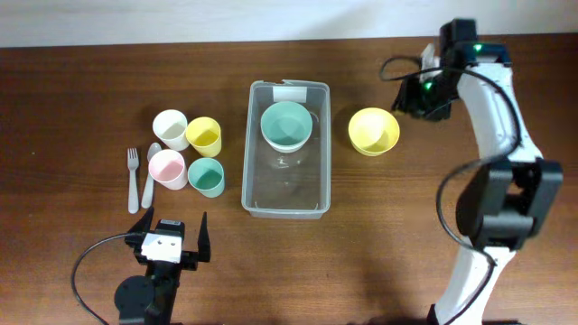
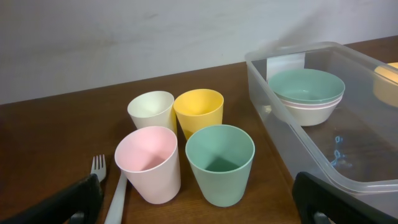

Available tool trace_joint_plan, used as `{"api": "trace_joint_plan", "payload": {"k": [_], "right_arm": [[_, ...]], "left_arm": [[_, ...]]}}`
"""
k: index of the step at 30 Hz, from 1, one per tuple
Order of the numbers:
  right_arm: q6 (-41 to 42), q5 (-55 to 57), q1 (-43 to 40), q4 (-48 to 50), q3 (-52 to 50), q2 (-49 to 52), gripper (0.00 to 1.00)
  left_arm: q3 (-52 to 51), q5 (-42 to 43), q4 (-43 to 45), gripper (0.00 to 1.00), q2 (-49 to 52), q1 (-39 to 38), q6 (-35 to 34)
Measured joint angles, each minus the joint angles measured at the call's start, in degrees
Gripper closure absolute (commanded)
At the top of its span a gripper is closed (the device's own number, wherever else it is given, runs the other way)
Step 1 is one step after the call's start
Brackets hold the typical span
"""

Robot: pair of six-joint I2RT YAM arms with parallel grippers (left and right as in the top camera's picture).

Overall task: Pack container
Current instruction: 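Move right gripper to the yellow bowl and grasp its rim, then stack the yellow bowl onto the teal bowl and release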

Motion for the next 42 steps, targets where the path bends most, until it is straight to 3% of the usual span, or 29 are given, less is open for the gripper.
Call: {"api": "trace_joint_plan", "payload": {"k": [12, 20, 28, 30, 35, 38, 42], "right_arm": [[0.76, -1.44, -0.72, 10.6, -11.45, 2.93, 0.61], [1.03, -5.38, -0.72, 16.61, -14.84, 2.93, 0.96], [0.96, -11.72, -1.05, 16.7, -15.26, 1.46, 0.96], [1.01, -13.66, -1.05, 17.05, -15.69, -1.2, 0.96], [3.41, -18.25, 0.87, 22.58, -15.98, -18.82, 0.96], [3.96, -19.15, 7.15, 24.61, -14.56, -29.33, 0.96], [4.35, -15.58, 17.7, 24.74, -13.94, -29.14, 0.96]], "left_arm": [[0.0, 0.0, 0.0, 0.0, 0.0, 0.0, -0.02], [0.0, 0.0, 0.0, 0.0, 0.0, 0.0, -0.02], [0.0, 0.0, 0.0, 0.0, 0.0, 0.0, 0.0], [0.0, 0.0, 0.0, 0.01, 0.0, 0.0, -0.02], [0.0, 0.0, 0.0, 0.0, 0.0, 0.0, -0.02], [0.0, 0.0, 0.0, 0.01, 0.0, 0.0, 0.0], [0.0, 0.0, 0.0, 0.01, 0.0, 0.0, -0.02]]}}
